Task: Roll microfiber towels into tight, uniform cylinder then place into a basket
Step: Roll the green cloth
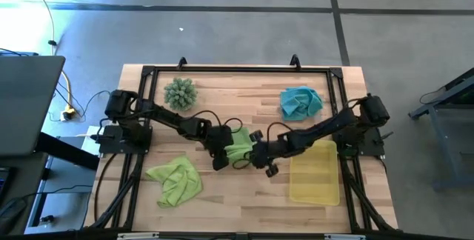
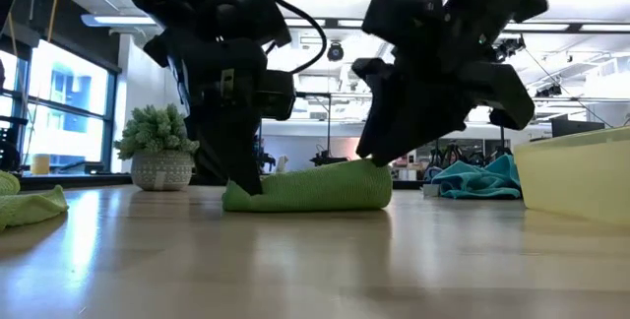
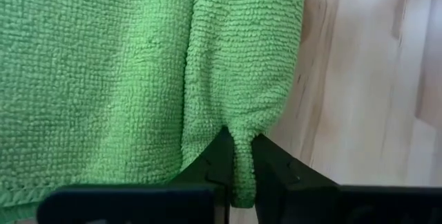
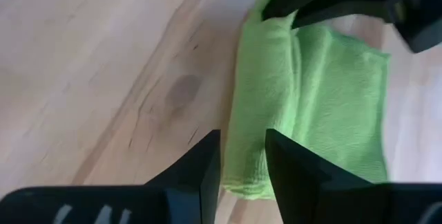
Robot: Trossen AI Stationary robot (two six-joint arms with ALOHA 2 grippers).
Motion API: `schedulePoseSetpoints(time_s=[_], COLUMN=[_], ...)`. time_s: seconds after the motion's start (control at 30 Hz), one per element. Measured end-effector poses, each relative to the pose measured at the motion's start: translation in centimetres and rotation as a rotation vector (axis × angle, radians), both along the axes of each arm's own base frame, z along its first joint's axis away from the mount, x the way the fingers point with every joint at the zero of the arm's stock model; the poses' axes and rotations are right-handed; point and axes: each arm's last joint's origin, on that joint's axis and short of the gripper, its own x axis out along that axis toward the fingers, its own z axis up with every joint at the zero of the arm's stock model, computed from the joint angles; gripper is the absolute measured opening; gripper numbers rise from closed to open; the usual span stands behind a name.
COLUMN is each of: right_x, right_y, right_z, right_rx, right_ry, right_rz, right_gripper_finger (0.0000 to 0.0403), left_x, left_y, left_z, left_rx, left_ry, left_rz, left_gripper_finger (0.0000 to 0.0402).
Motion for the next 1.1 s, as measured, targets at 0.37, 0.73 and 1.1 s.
schedulePoseSetpoints(time_s=[0.37, 0.73, 1.1], right_x=[-0.2, 0.5, 1.0], right_y=[2.1, -1.6, -3.1], right_z=[-0.2, -1.1, -2.8], right_rx=[0.002, 0.102, 0.177], right_ry=[-0.045, 0.044, 0.099], right_rz=[-0.072, -0.146, -0.225], right_gripper_finger=[0.0099, 0.0106, 0.019], left_x=[0.0, 0.0, 0.1], left_y=[0.4, 0.4, 0.5], left_z=[0.0, 0.0, 0.2], left_rx=[-0.006, -0.002, 0.014], left_ry=[-0.005, -0.014, -0.03], left_rz=[-0.015, -0.013, -0.012], left_gripper_finger=[0.0023, 0.0023, 0.0023])
